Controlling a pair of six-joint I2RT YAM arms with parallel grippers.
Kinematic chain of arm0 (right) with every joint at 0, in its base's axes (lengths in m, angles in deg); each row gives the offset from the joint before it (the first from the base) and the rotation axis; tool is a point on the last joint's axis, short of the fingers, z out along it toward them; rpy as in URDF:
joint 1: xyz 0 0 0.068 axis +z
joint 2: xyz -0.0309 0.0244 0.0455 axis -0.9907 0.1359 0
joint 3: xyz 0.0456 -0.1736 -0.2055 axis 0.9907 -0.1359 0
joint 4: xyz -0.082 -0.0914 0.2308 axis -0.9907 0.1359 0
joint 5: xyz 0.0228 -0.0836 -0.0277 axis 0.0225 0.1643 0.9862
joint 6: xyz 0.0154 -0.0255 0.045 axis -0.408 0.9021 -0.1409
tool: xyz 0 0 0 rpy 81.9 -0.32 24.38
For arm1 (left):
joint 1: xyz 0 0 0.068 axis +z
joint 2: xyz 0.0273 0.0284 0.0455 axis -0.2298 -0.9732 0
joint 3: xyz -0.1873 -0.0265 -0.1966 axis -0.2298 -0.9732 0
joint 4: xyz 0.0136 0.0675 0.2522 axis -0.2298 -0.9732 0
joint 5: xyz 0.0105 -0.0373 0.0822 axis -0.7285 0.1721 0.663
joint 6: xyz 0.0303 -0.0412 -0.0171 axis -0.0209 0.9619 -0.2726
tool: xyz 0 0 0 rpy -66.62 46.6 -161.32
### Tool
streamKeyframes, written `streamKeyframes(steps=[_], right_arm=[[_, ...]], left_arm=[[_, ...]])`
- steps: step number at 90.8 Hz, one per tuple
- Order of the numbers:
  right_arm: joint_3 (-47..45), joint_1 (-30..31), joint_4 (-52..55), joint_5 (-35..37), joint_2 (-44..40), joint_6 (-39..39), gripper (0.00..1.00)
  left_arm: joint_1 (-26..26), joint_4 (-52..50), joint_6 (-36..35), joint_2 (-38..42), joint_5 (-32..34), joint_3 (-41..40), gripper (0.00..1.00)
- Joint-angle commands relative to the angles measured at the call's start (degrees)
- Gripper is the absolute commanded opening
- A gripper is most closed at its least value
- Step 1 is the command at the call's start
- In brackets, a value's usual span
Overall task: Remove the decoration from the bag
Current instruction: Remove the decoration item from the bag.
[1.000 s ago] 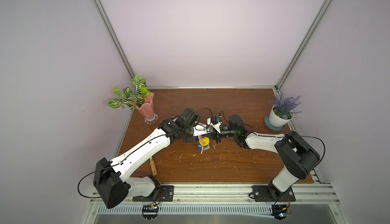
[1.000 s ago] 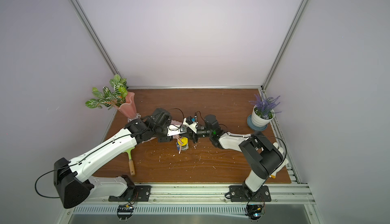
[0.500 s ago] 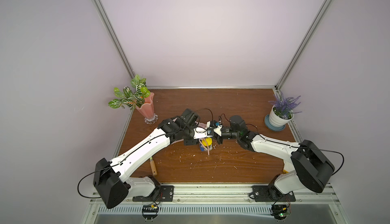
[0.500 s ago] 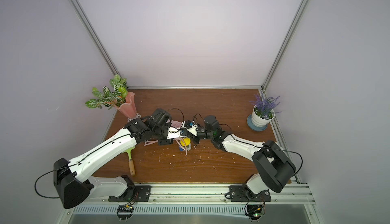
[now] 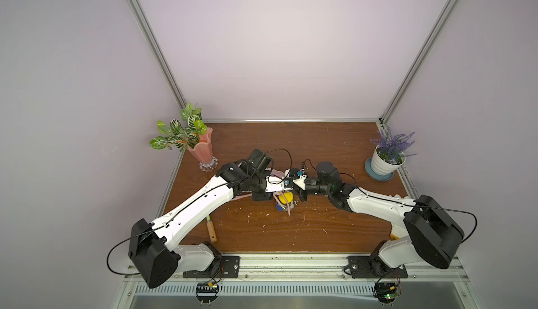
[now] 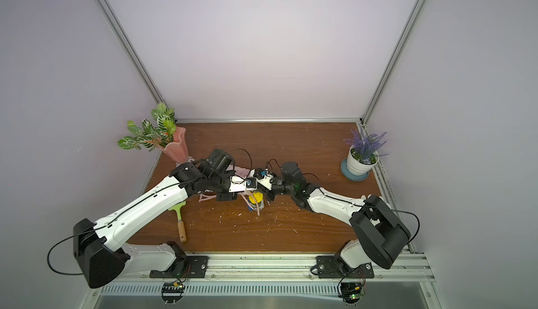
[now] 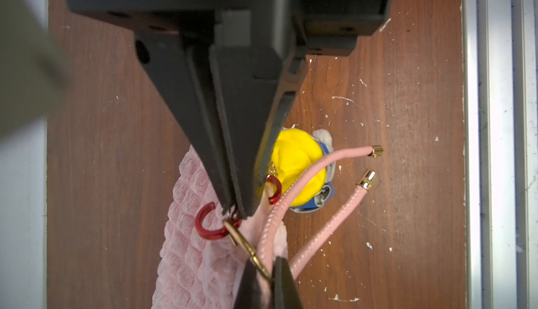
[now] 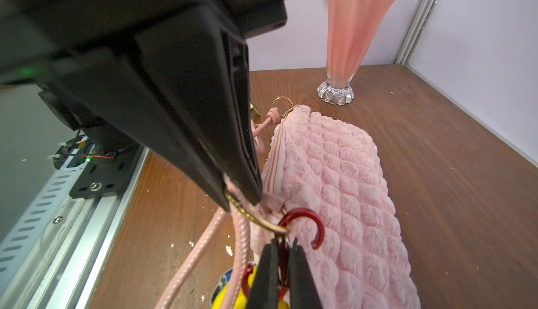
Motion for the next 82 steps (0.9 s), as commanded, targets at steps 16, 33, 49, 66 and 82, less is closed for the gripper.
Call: streamKeyframes(steps=[16,33,49,66,82], right_arm=[[-3.5,0.2,-5.3,-4.7,-0.7,-0.4,0.0],[-6.4,-0.7,-10.3,-4.5,-1.3,-4.0,0.0],[-6.9,-0.2,-8.7,-2.3,-2.6,-0.1,0.0],[-6.7,1.1,-5.5,2.7,-5.2,6.0,0.0],[-3.6,4.6,1.7,7.4,-6.3,15.3,0.0]], left_arm=[[3.7,2.4,10.2,2.3,3.5,2.3,0.0],[5.3,1.8,10.9,2.3,2.2,2.1,0.0],[6.7,1.7,11.7,1.2,0.0,2.9,0.0],[6.7,0.5,13.0,-0.1,-1.2,3.0,0.0],[6.7,0.1,12.3,-1.2,-1.6,3.2,0.0]])
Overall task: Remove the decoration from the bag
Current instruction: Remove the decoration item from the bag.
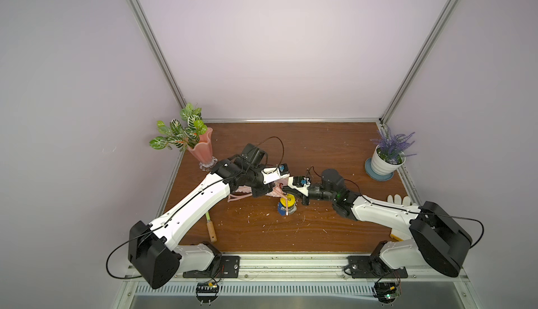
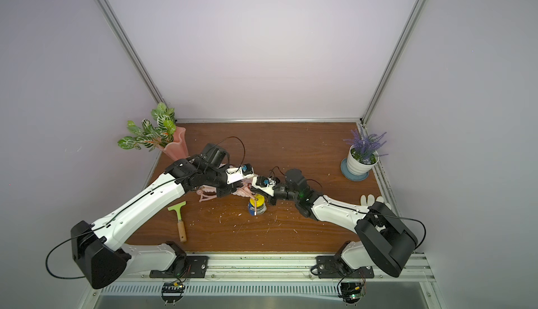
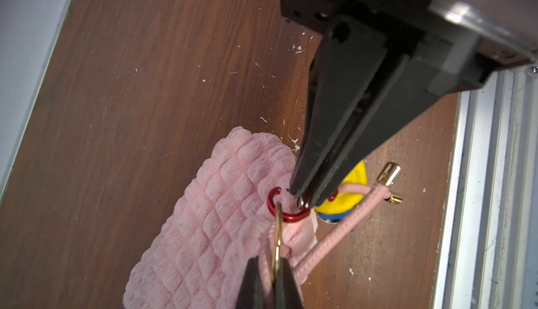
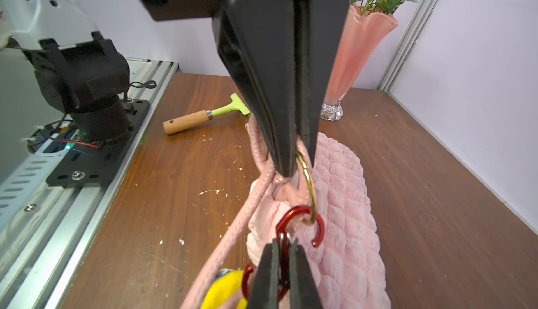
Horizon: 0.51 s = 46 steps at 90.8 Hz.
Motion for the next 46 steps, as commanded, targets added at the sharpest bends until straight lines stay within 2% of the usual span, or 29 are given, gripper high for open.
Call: streamKeyframes(steps=[1,26,46], right_arm=[[2.3,2.4,7.4,2.9,-1.9,8.9,0.0],[6.7,7.0,15.9,9.2,-2.0,19.2,0.0],[9.5,9.3,18.0,11.9,-1.1,22.6,0.0]], left_arm=[[2.1,-0.8,0.8,-1.0,3.4,2.2,0.0],[2.1,-0.9,0.3,-2.6,1.8,2.8,0.0],[2.1,-0.9,0.0,-3.4,0.3,2.0,0.0]])
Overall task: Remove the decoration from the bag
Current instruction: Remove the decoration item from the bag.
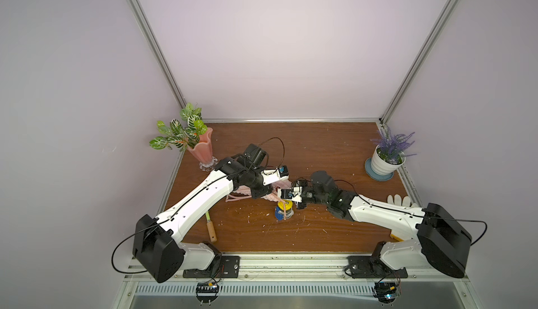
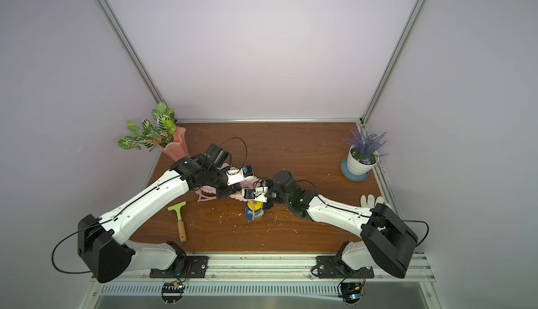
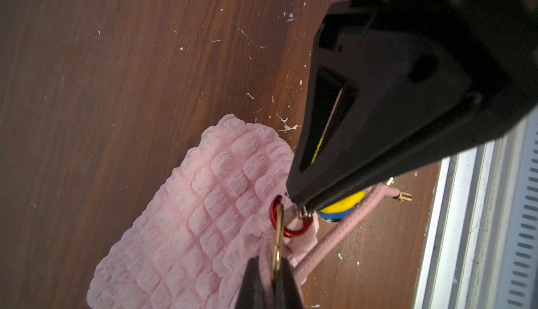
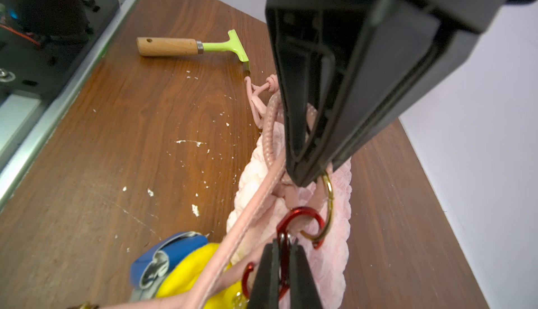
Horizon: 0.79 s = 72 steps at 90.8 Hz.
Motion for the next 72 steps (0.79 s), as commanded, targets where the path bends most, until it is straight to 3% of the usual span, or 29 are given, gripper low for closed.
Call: streamKeyframes(steps=[1,29,56,72], right_arm=[[3.0,2.5,2.3,-1.6,-0.7,4.3,0.0],[4.8,4.8,2.9,0.6,0.2,6.3,0.0],[9.6,2.9,10.7,-7.8,5.0,5.2,0.0],[9.7,3.4,8.8,-5.5,5.0,5.8,0.0]], left_arm=[[1.3,2.4,0.1,-0.9,0.7,1.8,0.0],[1.4,1.9,1.1,-4.0,-2.7,4.1,0.0],[1.3,1.3,-1.6,-4.6,-4.7,4.3,0.0],[1.4,1.2,-3.6,-4.6,-2.3,3.2,0.0]])
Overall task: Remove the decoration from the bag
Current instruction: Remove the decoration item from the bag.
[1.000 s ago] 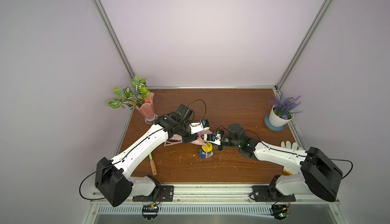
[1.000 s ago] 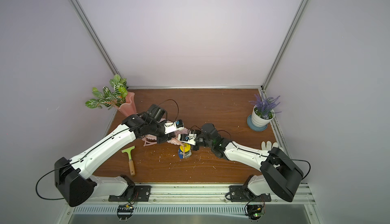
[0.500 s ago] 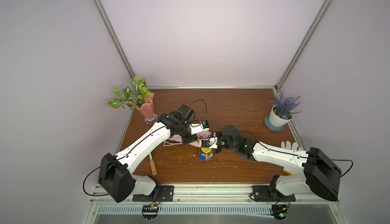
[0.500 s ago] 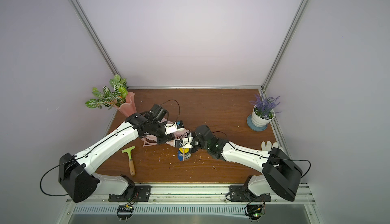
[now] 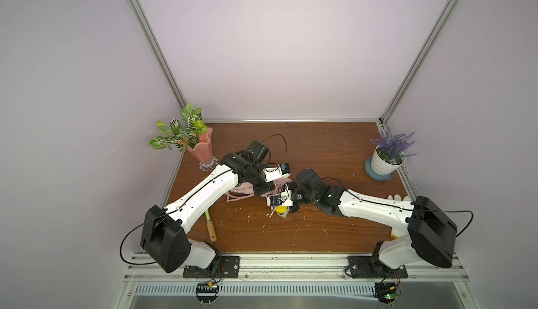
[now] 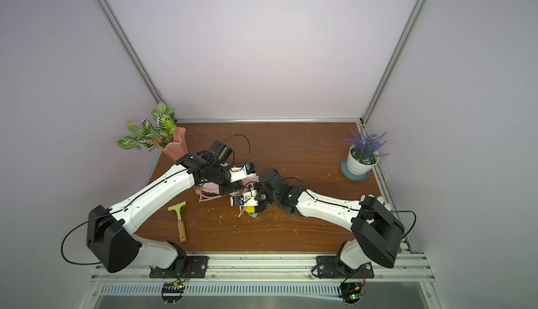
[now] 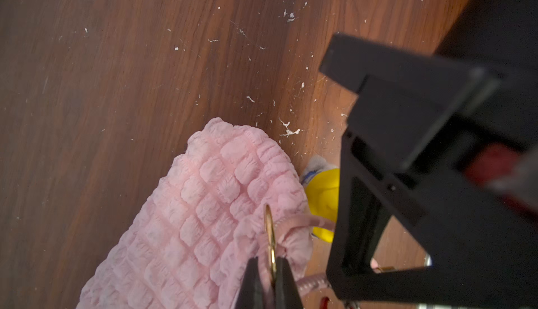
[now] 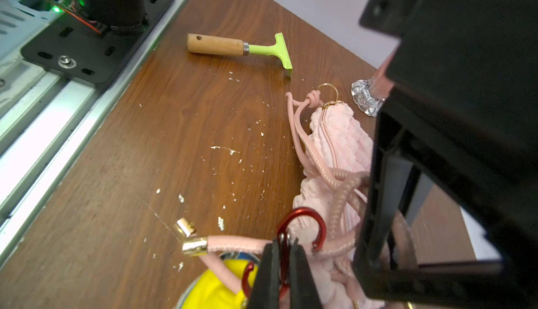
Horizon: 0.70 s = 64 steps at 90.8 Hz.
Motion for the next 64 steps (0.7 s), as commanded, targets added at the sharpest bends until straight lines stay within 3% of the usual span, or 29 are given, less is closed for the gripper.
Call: streamKeyframes(steps=[1,20,37,64], right_arm=[[0.9,0.4,-0.9,-2.1,-1.3,0.2,0.0],[-2.4,-1.0,-3.9,0.5,-4.7,-5.9,0.0],[-6.6,-5.1,-6.2,-1.3,-7.8,-11.7,0.0],[-5.5,-10.0,-8.2,-12.1,-3.9,-17.3,0.0]], left_arm=[[0.7,1.2,-1.7,-0.2,0.3,0.6,0.0],[1.0,1.8,-3.0,-0.8,6.6,-0.2,0.0],[1.9,2.3,-2.0,-0.7,3.0,-0.1,0.0],[1.9,2.7,-0.7,0.8,-2.8,-0.6,0.0]])
